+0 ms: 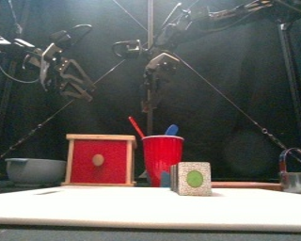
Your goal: Cut sushi roll
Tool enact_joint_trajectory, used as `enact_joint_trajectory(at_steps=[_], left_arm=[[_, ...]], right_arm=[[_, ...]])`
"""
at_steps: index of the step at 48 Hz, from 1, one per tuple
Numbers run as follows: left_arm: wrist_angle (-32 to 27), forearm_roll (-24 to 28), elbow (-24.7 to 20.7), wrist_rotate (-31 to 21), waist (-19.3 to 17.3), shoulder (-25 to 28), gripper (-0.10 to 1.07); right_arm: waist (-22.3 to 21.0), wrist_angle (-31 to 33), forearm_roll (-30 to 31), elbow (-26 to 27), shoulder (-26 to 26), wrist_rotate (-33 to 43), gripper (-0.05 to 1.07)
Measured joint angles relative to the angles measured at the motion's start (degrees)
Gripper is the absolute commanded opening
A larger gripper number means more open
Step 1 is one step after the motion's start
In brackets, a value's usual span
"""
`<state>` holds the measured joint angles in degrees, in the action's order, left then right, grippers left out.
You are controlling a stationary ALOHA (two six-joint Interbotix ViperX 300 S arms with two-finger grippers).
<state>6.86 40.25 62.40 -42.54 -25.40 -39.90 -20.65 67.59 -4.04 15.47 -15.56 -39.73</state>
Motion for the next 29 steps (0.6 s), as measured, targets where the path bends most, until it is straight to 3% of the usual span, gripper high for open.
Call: enact_joint_trajectory(at_steps=[6, 16, 29], left_arm=[[-1.41, 0.00, 1.93, 0.00, -2.02, -3.78, 0.90], [-2.81, -1.58, 4.57, -0.09, -4.39, -9.76, 0.90], [-4.22, -4.13, 5.10, 0.00, -4.66, -10.63, 0.90]], right_arm=[[-0.53, 1.05, -0.35, 3.43, -2.90, -3.78, 0.76], [-1.49, 1.67, -1.76, 5.45, -6.15, -7.29, 0.75], [-1.93, 2.11, -1.67, 8.00, -7.38, -8.79, 0.75]])
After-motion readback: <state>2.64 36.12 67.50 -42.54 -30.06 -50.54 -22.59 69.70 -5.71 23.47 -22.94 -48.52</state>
